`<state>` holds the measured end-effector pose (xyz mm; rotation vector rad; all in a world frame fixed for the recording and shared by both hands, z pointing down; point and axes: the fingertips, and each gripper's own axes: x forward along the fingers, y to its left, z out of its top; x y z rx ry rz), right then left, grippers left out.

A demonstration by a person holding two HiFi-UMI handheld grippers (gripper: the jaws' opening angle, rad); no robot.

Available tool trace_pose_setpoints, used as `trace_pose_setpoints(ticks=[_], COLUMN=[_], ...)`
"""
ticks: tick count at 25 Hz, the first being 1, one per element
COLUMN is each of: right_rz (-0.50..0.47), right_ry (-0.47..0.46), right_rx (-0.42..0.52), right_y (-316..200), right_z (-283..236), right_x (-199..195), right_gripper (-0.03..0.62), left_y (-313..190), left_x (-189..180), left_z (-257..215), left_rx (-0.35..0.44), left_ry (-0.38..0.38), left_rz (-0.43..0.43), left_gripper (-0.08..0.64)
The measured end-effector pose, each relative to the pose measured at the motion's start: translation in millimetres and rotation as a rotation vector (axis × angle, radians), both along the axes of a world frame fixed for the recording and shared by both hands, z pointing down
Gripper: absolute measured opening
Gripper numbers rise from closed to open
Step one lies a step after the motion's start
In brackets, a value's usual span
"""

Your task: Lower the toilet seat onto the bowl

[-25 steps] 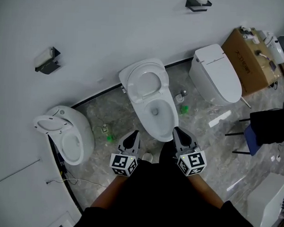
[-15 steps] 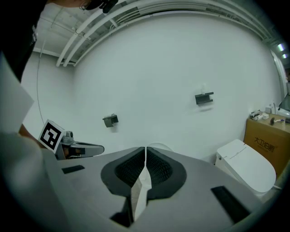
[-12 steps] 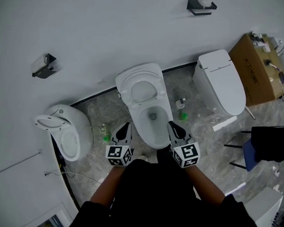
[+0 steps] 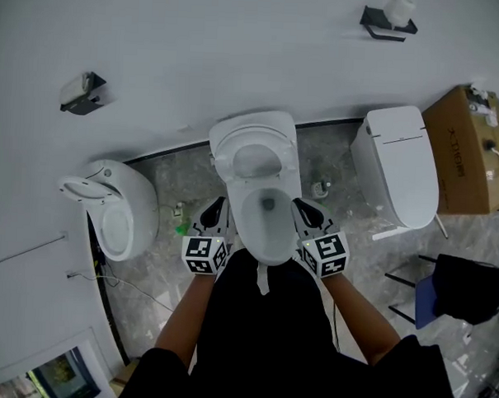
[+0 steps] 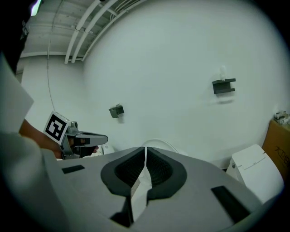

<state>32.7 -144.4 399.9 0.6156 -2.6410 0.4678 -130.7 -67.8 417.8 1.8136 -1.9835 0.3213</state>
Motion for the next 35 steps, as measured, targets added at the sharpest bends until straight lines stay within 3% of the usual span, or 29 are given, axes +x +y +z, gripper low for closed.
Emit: trace_pose_setpoints(ticks=[15,22,24,28,35], right_rz=[-0.119,-0.147,-0.152,-0.191,-0.258], right_ry=[0.154,0.238,0.265,0.327,0.404], right_rx=[0.133,0.105,0.106,0.151,0.207], right_y=[-85.1,-106.2,-115.5,-136.5,-161.4], right_z=[43.5,81.6,92.3,113.8,147.5], right_x=[-87.6,-118.4,-126.6,-148.7,-172.3], right_gripper=[0.035,0.045,0.113,0.118,0.126], left_y=[-56.6,-84.6,-94.9,-117.6,-148.0], left_x=[-55.0,-80.7,-87.1,-103.7,-131.6], left_z=[53.9,78.8,89.6,112.8,133.4], left_rx=[-0.017,-0.056,-0.074,-0.117,-0.13], left_ry=[0.039,0.044,0.043,0.035,-0.009], left_rz=[-0.005,0.049,0.075,0.125,0.181], left_gripper=[0.038,0.102,0.119,0.155,0.155])
